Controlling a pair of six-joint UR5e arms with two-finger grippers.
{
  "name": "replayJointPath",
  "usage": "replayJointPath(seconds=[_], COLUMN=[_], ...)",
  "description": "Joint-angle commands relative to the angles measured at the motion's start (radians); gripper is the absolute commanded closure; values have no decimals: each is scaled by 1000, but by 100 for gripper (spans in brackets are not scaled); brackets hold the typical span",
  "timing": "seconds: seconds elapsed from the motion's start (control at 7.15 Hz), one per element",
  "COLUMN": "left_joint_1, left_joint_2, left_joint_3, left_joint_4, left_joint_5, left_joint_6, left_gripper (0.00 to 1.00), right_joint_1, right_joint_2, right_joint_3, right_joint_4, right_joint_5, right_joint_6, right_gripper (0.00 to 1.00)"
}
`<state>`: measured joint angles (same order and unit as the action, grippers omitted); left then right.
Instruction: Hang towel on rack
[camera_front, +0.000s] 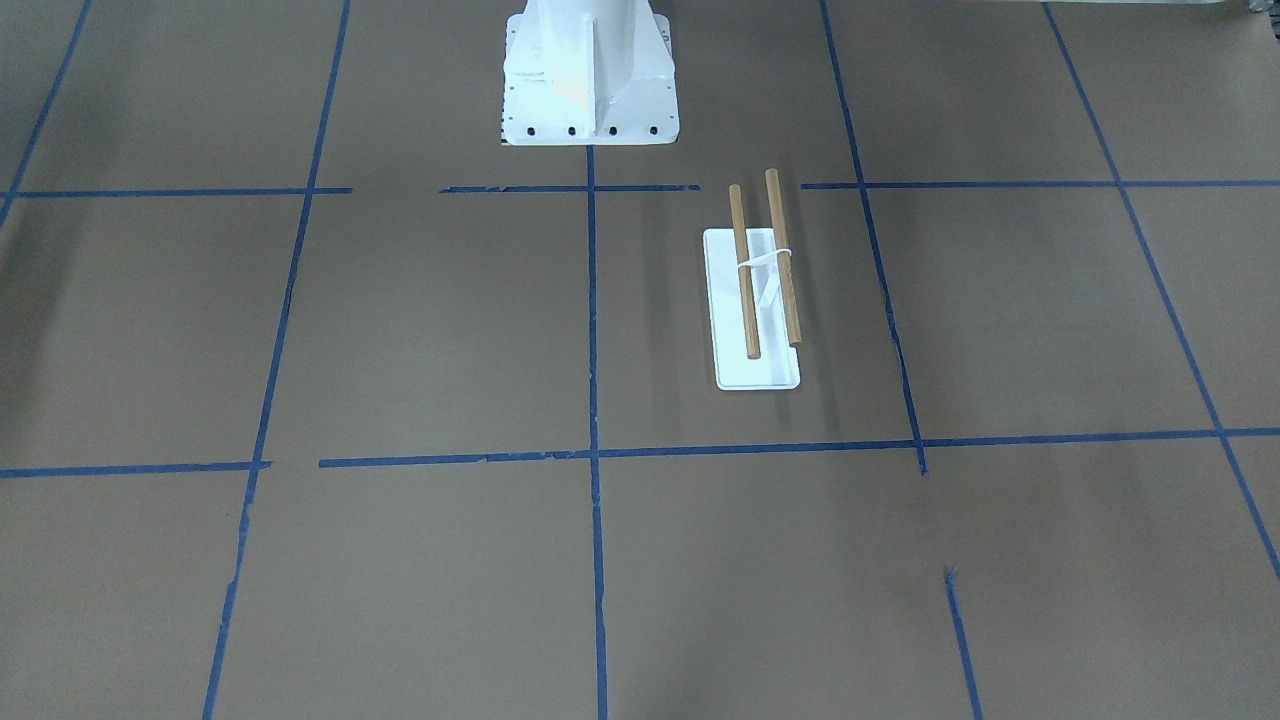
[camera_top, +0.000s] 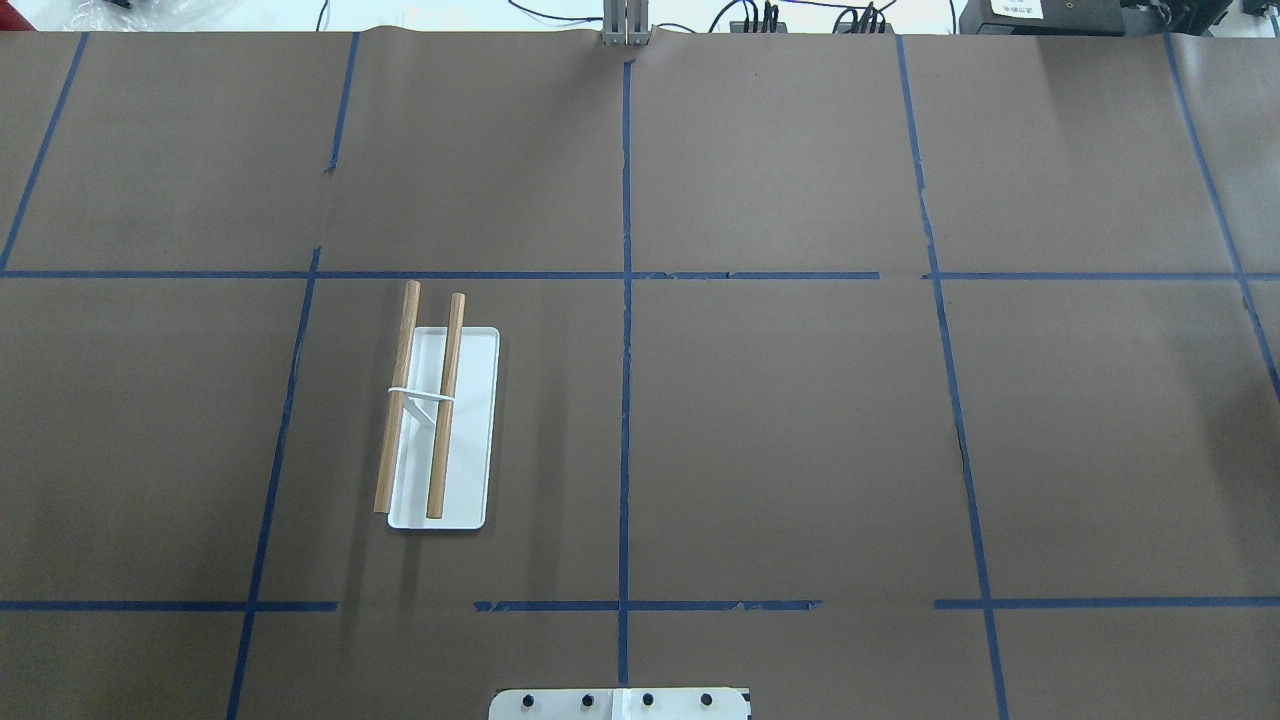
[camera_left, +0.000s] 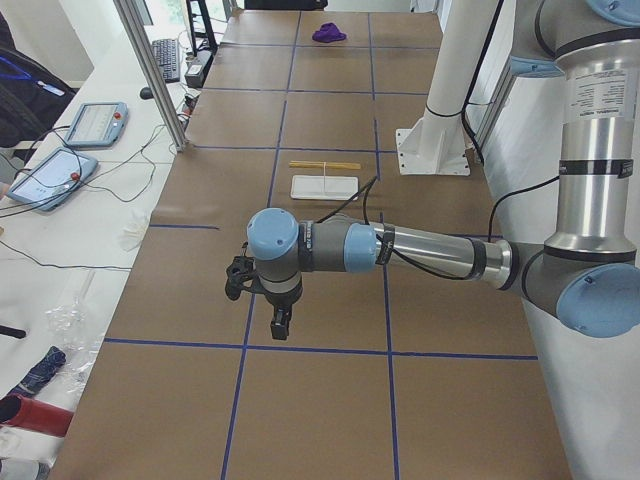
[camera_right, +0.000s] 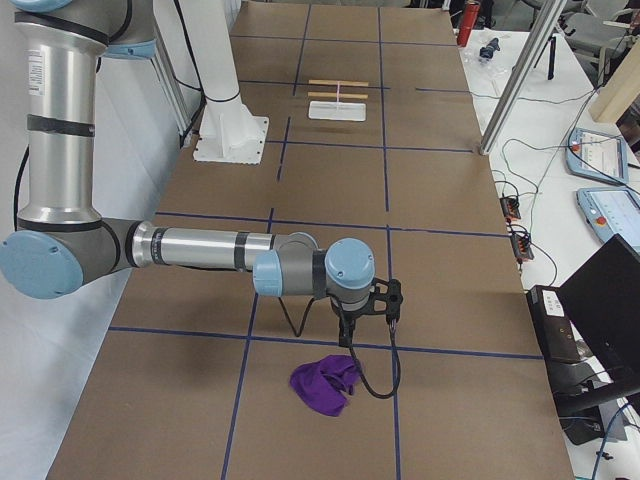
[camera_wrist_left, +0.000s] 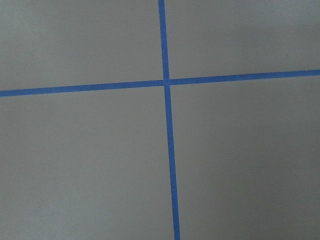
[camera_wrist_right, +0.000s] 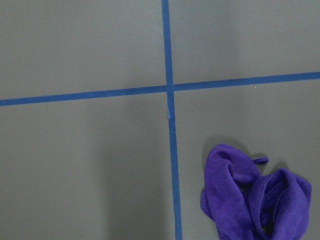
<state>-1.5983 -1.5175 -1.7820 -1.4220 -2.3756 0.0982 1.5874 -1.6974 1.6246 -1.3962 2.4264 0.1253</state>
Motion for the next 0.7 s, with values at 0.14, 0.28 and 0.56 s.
replayJointPath(seconds=[0.14, 0.28, 0.56], left_joint_1=[-3, -3, -5], left_joint_2=[10, 10, 2], left_joint_3=[-28, -31, -31], left_joint_4=[0, 0, -2], left_joint_5=[1, 1, 2], left_joint_6=[0, 0, 0], left_gripper=[0, 0, 0], right_joint_1=[-71, -99, -145], right_joint_2=[-22, -24, -24], right_joint_3=[-239, -277, -330], right_joint_4=[370, 384, 385], right_joint_5=[-88, -101, -144], right_joint_6=[-24, -27, -42], right_gripper=[0, 0, 0])
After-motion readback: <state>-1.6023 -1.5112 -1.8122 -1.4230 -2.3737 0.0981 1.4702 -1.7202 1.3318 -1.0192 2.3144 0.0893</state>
